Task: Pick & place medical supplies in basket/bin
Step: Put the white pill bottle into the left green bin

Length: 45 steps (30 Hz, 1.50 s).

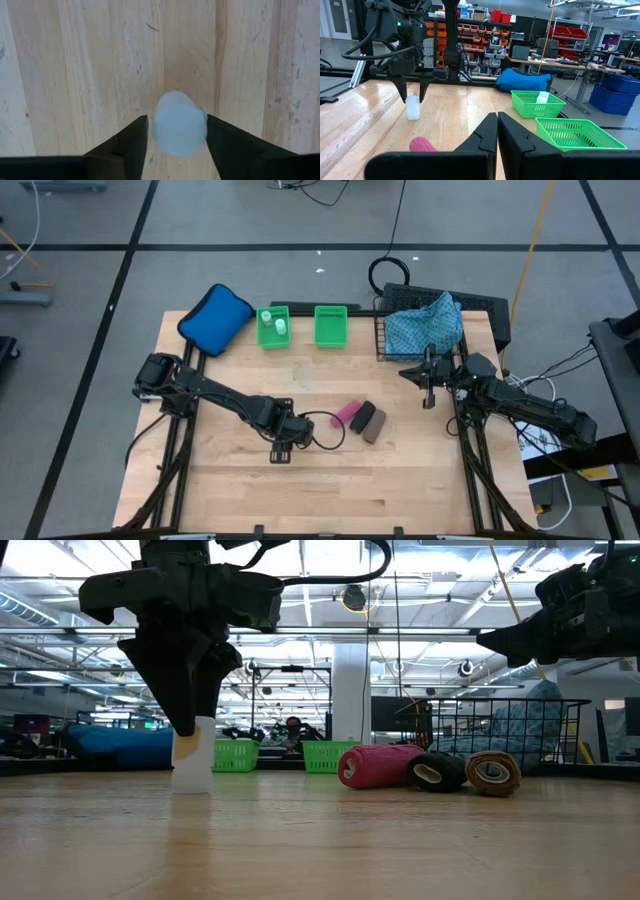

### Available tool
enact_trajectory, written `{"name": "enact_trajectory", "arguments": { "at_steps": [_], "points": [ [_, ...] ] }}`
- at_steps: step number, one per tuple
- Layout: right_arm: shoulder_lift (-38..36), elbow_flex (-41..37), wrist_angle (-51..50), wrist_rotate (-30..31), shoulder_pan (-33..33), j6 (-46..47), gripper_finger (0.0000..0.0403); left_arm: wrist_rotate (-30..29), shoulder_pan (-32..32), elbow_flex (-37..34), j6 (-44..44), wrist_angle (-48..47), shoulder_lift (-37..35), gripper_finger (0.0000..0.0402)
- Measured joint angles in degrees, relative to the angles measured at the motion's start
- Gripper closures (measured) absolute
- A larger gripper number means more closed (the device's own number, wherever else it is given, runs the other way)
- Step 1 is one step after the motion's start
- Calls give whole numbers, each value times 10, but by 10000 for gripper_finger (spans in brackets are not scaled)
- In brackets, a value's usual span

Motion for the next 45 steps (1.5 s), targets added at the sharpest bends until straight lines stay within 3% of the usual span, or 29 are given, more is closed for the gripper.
{"name": "enact_trajectory", "arguments": {
  "at_steps": [6,14,20,25,35,45],
  "points": [
    [0,0,0,0,0,0,399,0,0,0,0,0,-1,251],
    [0,0,0,0,0,0,399,0,4,0,-2,-3,-1,230],
    [0,0,0,0,0,0,399,0,31,35,2,-44,-3,251],
    [0,0,0,0,0,0,399,-15,60,71,33,-86,-3,245],
    [0,0,0,0,0,0,399,-36,142,111,87,-85,-3,250],
    [0,0,0,0,0,0,399,-66,246,111,141,-94,-73,252]
  ]
}}
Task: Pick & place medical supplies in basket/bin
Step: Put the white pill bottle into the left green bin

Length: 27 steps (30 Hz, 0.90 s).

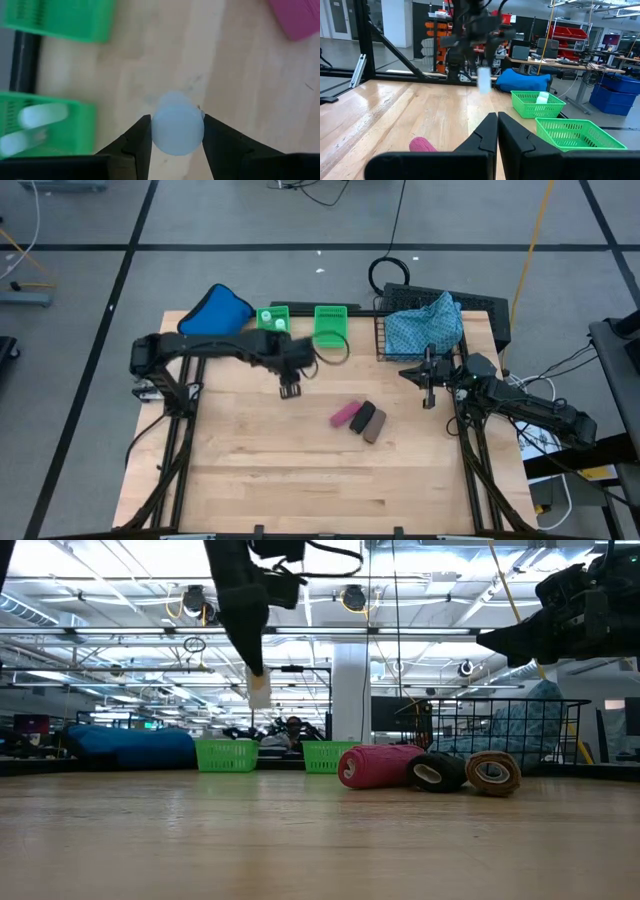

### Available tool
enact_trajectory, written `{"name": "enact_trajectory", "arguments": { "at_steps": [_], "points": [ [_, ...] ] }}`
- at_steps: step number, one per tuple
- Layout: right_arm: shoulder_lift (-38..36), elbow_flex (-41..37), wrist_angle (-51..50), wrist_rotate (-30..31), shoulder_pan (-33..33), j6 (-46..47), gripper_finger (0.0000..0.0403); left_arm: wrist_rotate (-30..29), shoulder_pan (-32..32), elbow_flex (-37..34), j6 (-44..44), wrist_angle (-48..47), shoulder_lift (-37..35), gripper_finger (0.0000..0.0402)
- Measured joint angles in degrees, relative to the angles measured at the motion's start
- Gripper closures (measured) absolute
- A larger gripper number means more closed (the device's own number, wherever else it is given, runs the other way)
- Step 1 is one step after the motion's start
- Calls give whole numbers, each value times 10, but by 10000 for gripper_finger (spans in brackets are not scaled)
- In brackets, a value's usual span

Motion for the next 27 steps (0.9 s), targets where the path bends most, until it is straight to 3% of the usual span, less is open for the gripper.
{"name": "enact_trajectory", "arguments": {
  "at_steps": [13,20,27],
  "points": [
    [0,0,0,0,0,0,398,2,158,0,57,-2,-113,252],
    [0,0,0,0,0,0,399,80,260,-2,68,3,-117,252],
    [0,0,0,0,0,0,399,128,320,-63,59,54,-116,252]
  ]
}}
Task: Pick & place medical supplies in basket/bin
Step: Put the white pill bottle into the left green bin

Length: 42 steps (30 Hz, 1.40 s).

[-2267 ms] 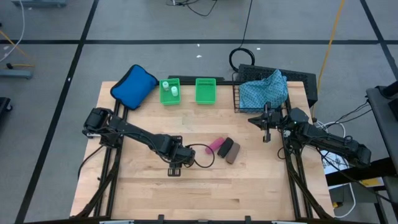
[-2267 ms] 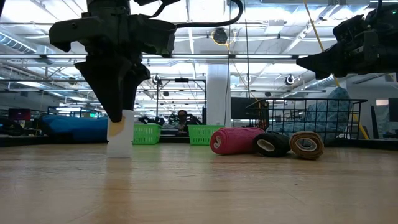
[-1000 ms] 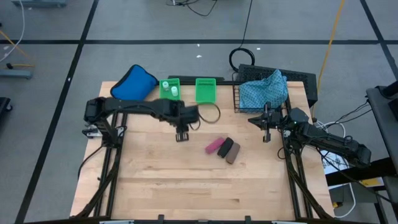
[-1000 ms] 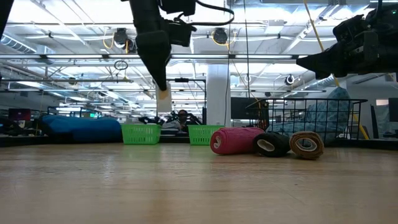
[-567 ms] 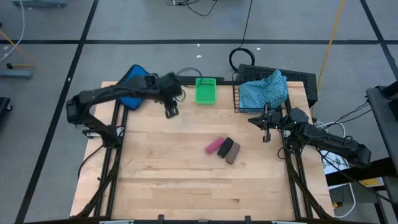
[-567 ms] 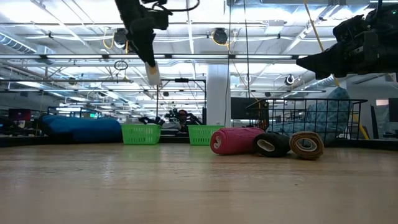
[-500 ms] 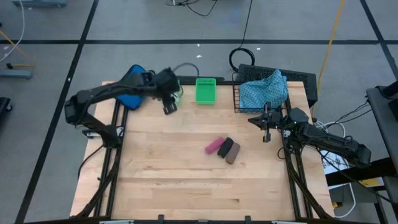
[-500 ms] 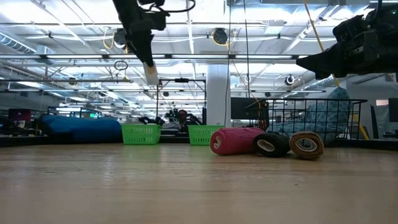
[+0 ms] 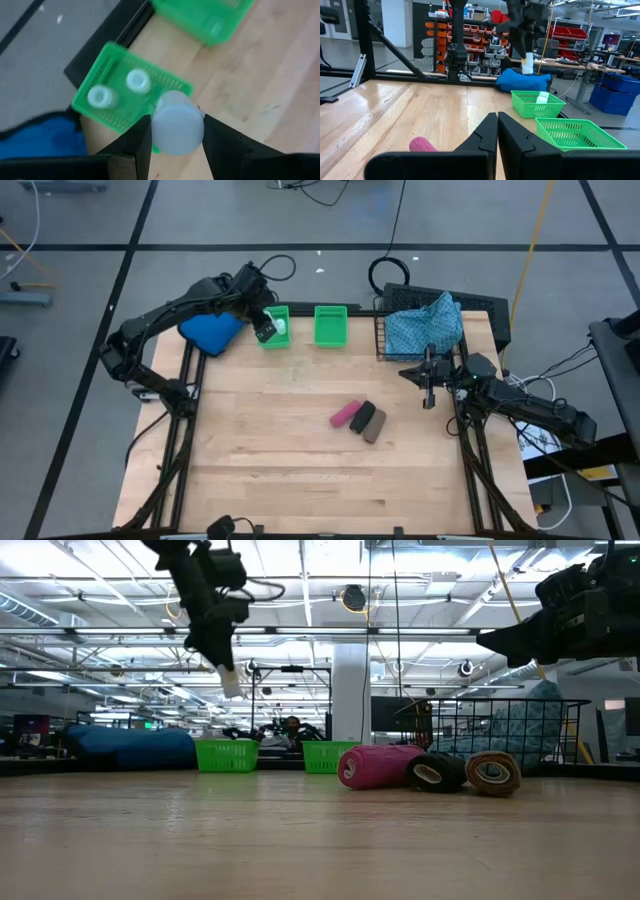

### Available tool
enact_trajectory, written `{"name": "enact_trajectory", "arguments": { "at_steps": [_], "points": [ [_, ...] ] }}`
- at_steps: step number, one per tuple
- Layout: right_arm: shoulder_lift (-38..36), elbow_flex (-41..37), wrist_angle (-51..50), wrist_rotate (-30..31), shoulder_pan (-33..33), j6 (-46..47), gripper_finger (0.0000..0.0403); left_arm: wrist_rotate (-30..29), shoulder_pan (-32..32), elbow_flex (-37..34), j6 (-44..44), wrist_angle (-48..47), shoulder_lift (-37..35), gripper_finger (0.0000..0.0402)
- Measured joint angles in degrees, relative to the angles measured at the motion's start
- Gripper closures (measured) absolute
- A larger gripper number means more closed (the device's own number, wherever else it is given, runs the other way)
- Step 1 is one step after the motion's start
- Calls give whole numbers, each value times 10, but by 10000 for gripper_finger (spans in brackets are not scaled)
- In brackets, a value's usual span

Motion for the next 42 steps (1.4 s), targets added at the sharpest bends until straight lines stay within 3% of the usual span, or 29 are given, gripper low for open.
{"name": "enact_trajectory", "arguments": {
  "at_steps": [11,24,42],
  "points": [
    [0,0,0,0,0,0,399,3,21,-116,-21,76,1,242],
    [0,0,0,0,0,0,399,-7,26,-118,-20,115,9,251],
    [0,0,0,0,0,0,399,-5,53,-117,-40,136,120,252]
  ]
}}
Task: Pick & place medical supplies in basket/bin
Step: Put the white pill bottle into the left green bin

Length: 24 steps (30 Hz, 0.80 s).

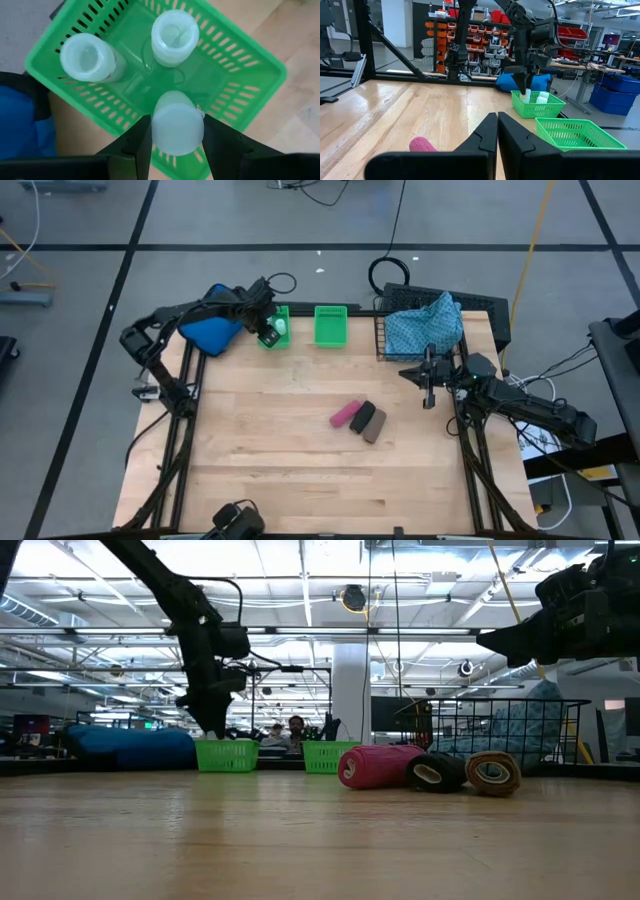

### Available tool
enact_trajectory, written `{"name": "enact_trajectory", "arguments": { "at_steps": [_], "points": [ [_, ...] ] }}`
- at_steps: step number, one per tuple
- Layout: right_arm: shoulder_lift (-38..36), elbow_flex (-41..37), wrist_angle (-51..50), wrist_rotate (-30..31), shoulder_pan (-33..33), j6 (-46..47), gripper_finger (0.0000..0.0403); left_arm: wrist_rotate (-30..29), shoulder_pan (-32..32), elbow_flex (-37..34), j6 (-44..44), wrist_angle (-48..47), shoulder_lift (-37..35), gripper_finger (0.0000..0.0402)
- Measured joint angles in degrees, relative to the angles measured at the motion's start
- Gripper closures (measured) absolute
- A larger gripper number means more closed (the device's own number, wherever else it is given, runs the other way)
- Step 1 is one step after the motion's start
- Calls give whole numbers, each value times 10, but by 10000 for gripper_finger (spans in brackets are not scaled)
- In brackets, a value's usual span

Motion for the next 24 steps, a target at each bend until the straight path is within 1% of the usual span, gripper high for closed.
{"name": "enact_trajectory", "arguments": {
  "at_steps": [10,19,21,24],
  "points": [
    [0,0,0,0,0,0,399,-2,-8,1,-2,11,25,252],
    [0,0,0,0,0,0,399,-3,-12,1,-9,19,26,252],
    [0,0,0,0,0,0,399,-2,-13,1,-10,19,27,246],
    [0,0,0,0,0,0,398,-3,-14,1,-10,21,27,228]
  ]
}}
